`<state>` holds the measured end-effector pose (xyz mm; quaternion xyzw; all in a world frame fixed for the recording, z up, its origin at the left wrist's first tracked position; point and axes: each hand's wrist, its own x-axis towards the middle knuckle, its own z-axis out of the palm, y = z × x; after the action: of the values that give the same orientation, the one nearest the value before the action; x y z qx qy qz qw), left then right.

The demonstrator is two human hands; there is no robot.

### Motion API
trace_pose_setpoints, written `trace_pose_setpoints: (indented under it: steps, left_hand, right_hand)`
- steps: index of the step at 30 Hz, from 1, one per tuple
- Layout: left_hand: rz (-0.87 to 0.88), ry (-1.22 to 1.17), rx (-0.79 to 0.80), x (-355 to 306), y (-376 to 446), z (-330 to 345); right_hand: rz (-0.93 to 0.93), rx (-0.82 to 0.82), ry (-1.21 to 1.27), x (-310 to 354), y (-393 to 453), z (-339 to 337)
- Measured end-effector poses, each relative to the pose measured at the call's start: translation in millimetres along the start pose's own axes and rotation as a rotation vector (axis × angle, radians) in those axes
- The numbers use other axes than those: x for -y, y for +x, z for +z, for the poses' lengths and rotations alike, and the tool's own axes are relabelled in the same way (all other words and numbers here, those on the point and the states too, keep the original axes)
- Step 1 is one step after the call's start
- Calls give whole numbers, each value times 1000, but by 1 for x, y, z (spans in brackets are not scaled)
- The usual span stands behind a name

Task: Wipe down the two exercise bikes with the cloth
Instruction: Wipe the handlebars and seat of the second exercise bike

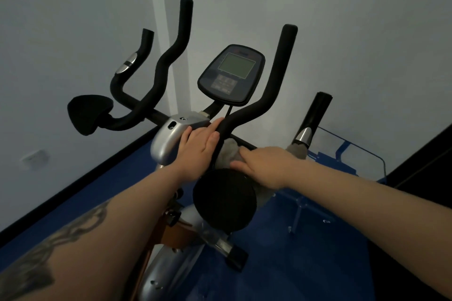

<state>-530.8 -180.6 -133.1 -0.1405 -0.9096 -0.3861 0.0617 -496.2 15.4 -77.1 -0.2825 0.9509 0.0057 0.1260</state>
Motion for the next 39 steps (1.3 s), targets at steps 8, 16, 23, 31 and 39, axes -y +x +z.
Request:
trace_pose_setpoints:
  steps: [8,16,23,31,39]
  left_hand:
    - [-2,-25,31,-5,-3,-2]
    - [275,232,194,-9,2,-51]
    - [248,201,3,33,21,-75]
    - [343,135,-167,45,18,-66]
    - [369,133,-212,46,15,-65]
  right_hand:
    - [128,-92,-118,4,-2,-2]
    - [182,-231,-32,-2,-21,-6]
    - [247,17,279,22,12,-2]
    - [166,-198,-15,12,-30,12]
    - [282,6,371,29,16,-7]
